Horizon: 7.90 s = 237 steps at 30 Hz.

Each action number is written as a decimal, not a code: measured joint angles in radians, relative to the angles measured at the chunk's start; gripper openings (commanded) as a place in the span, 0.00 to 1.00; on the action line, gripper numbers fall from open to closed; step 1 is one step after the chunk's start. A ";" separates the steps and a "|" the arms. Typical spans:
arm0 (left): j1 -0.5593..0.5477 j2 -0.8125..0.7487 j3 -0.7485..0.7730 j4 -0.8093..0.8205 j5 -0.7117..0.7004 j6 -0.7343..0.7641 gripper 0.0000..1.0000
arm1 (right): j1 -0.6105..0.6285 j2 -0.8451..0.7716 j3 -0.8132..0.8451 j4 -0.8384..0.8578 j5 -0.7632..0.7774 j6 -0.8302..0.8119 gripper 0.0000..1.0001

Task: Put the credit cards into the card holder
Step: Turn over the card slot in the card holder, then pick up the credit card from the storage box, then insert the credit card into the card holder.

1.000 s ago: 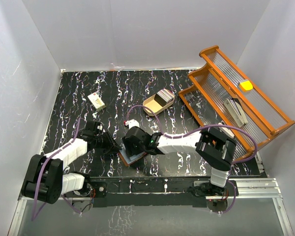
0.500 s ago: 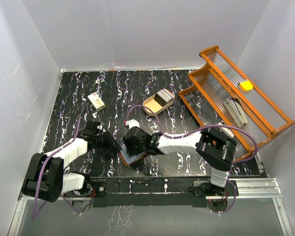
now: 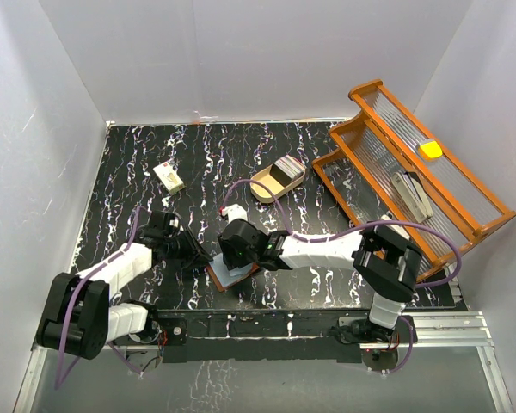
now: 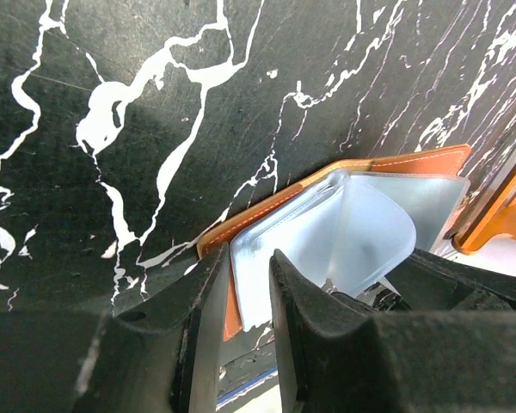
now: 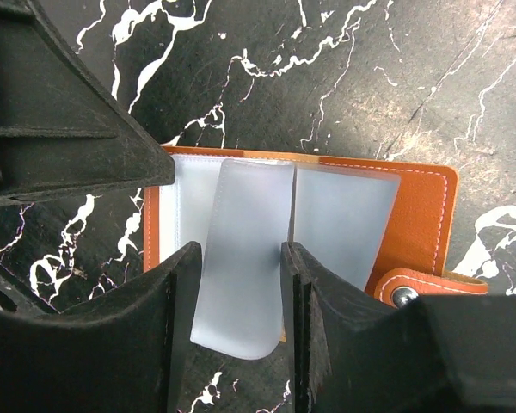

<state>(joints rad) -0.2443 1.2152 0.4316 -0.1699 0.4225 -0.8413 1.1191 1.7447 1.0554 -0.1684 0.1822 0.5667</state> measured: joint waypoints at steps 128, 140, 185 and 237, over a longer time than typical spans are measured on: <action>0.000 -0.175 0.118 -0.075 0.242 0.150 0.50 | -0.570 0.435 0.691 -0.295 0.259 -0.742 0.26; 0.000 -0.158 0.119 -0.105 0.174 0.149 0.50 | -0.570 0.413 0.697 -0.330 0.213 -0.714 0.05; 0.000 0.011 -0.008 0.072 0.147 -0.009 0.27 | -0.295 -0.328 -0.092 -0.078 -0.520 0.036 0.00; 0.000 0.131 0.013 0.086 0.112 0.051 0.02 | -0.417 -0.076 -0.235 0.150 -0.705 0.042 0.00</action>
<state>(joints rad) -0.2443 1.3464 0.4450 -0.0837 0.5346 -0.7898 0.7025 1.6688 0.8200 -0.0185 -0.5232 0.6090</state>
